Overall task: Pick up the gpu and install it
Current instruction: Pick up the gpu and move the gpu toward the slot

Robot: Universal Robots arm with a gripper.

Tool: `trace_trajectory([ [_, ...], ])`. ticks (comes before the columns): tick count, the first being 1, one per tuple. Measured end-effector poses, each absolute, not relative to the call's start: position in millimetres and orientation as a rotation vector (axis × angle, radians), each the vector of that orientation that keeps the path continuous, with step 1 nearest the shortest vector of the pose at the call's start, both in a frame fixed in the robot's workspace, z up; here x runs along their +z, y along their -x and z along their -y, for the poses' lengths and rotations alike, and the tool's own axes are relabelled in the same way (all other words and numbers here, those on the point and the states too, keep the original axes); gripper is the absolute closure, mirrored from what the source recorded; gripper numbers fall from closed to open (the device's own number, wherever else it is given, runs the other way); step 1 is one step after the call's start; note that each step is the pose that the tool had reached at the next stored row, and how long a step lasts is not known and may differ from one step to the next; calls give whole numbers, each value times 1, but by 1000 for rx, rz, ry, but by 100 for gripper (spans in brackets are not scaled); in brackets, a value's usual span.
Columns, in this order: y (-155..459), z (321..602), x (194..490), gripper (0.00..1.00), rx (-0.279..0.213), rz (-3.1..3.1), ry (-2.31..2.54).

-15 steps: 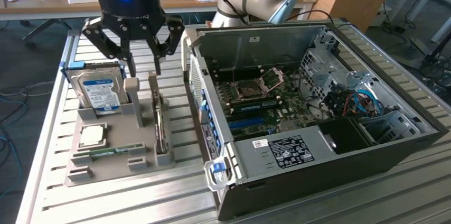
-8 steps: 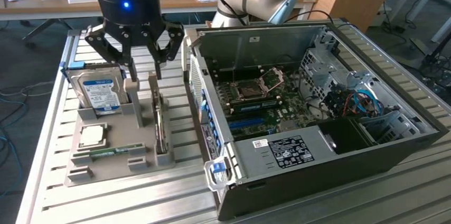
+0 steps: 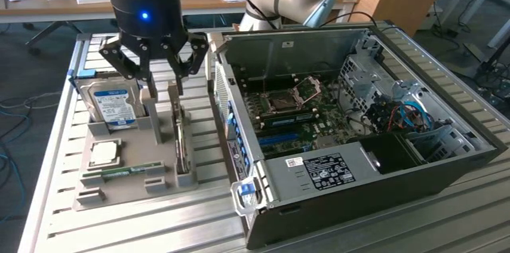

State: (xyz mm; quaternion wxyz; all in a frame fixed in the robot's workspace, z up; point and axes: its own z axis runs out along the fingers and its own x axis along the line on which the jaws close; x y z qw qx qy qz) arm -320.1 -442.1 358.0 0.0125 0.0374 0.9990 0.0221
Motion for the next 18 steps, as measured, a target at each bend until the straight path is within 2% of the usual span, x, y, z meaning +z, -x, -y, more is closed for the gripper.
trace_trajectory([
  [18, 320, 442, 342, 53, 72, -3114, -117],
])
